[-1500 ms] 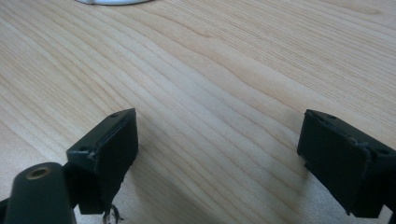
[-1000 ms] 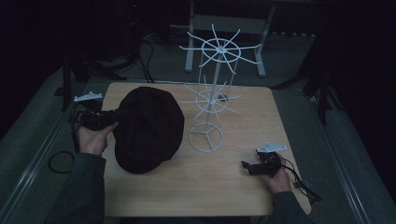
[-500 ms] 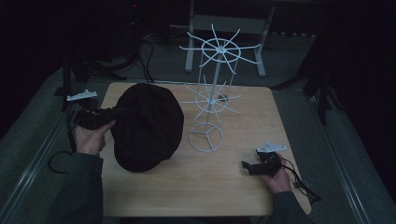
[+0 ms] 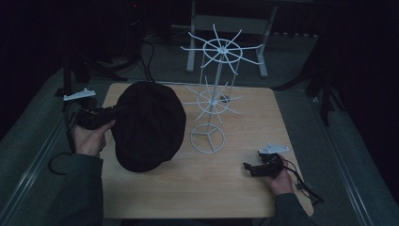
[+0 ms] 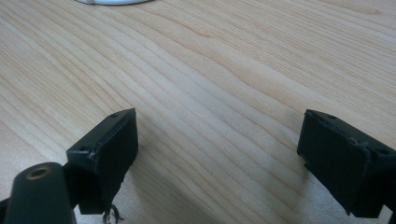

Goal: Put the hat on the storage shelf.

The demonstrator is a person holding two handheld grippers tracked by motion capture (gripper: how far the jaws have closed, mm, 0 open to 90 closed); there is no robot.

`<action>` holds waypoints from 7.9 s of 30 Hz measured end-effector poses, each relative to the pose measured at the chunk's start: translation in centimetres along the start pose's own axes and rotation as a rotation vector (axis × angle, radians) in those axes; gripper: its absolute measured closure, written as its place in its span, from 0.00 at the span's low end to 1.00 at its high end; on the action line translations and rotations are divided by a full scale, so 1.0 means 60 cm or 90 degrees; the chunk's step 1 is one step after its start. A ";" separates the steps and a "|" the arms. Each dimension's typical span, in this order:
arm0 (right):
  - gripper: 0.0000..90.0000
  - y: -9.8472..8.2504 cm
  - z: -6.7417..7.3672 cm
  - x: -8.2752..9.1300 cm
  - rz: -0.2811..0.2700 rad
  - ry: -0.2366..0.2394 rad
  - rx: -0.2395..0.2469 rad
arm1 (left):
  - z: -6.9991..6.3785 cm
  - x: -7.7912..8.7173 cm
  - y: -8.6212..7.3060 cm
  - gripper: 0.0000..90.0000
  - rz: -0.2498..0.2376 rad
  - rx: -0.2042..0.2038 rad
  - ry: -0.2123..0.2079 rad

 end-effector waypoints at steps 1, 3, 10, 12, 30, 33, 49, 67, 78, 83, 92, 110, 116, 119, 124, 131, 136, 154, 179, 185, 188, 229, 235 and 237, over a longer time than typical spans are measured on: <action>0.14 0.000 0.000 0.000 0.000 0.000 0.000 | -0.005 0.002 0.003 0.85 -0.004 -0.002 -0.006; 0.14 0.000 0.000 0.000 0.000 0.000 0.001 | -0.009 0.004 0.005 0.85 -0.005 -0.003 -0.012; 0.14 0.000 0.000 0.000 -0.001 0.000 0.000 | -0.017 0.007 0.011 0.85 -0.016 -0.002 -0.023; 0.14 0.000 0.000 0.000 -0.001 0.000 0.000 | -0.018 0.007 0.013 0.85 -0.017 -0.004 -0.024; 0.14 0.000 0.000 0.000 -0.001 0.000 0.000 | -0.041 0.005 0.024 0.85 -0.027 -0.010 -0.047; 0.14 0.000 0.000 0.000 -0.001 0.000 0.000 | -0.043 0.004 0.027 0.85 -0.029 -0.008 -0.049; 0.14 0.000 0.000 0.000 0.000 0.000 -0.001 | -0.063 0.008 0.045 0.85 -0.045 -0.017 -0.069; 0.14 0.000 0.000 0.000 0.000 0.000 -0.001 | -0.085 0.017 0.057 0.85 -0.059 -0.029 -0.094; 0.14 0.000 0.000 0.000 0.000 0.000 -0.001 | -0.103 0.028 0.063 0.84 -0.070 -0.039 -0.110; 0.14 0.000 0.000 0.000 0.000 0.000 -0.001 | -0.107 0.029 0.064 0.85 -0.070 -0.043 -0.110; 0.14 0.000 0.000 0.000 0.000 0.000 -0.001 | -0.119 0.033 0.067 0.85 -0.074 -0.048 -0.127; 0.14 0.000 0.000 0.000 0.000 0.000 -0.001 | -0.133 0.041 0.078 0.85 -0.089 -0.039 -0.149; 0.14 0.000 0.000 0.000 0.000 0.000 -0.001 | -0.136 0.042 0.081 0.85 -0.092 -0.029 -0.160; 0.14 0.000 0.000 0.000 0.000 0.000 -0.001 | -0.137 0.042 0.083 0.85 -0.096 -0.025 -0.163; 0.14 0.000 -0.001 0.000 0.000 -0.001 -0.002 | -0.141 0.042 0.086 0.85 -0.097 -0.026 -0.169; 0.14 0.000 -0.001 0.000 0.000 0.000 -0.002 | -0.149 0.040 0.089 0.85 -0.097 -0.027 -0.174; 0.14 0.000 -0.001 0.000 0.000 0.000 -0.001 | -0.154 0.036 0.090 0.85 -0.096 -0.027 -0.178; 0.14 0.000 -0.001 0.000 0.000 -0.001 -0.002 | -0.166 0.040 0.096 0.85 -0.102 -0.022 -0.203; 0.14 0.001 -0.001 -0.001 0.000 0.000 -0.002 | -0.179 0.040 0.102 0.85 -0.106 -0.008 -0.236; 0.14 0.001 -0.001 -0.001 0.000 -0.001 -0.002 | -0.187 0.040 0.106 0.85 -0.106 -0.014 -0.239; 0.14 0.001 -0.001 -0.001 0.000 0.000 -0.002 | -0.190 0.039 0.108 0.85 -0.109 -0.014 -0.241; 0.14 0.001 -0.001 -0.001 0.000 0.000 -0.002 | -0.236 -0.085 0.131 0.85 -0.065 -0.006 -0.207; 0.14 0.001 -0.001 -0.001 -0.001 0.000 -0.003 | -0.226 -0.091 0.129 0.85 -0.065 -0.011 -0.183; 0.14 0.001 -0.001 -0.001 -0.001 0.000 -0.003 | -0.220 -0.091 0.126 0.85 -0.066 -0.016 -0.173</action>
Point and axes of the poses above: each handheld gripper's, and its own axes: x roughly backward along the jaws, y roughly out of its top, z roughly to its left, the point moved 10 cm from there along -x, roughly forward along the jaws, and after that the axes turned 12 degrees about x, right-handed, at the moved point
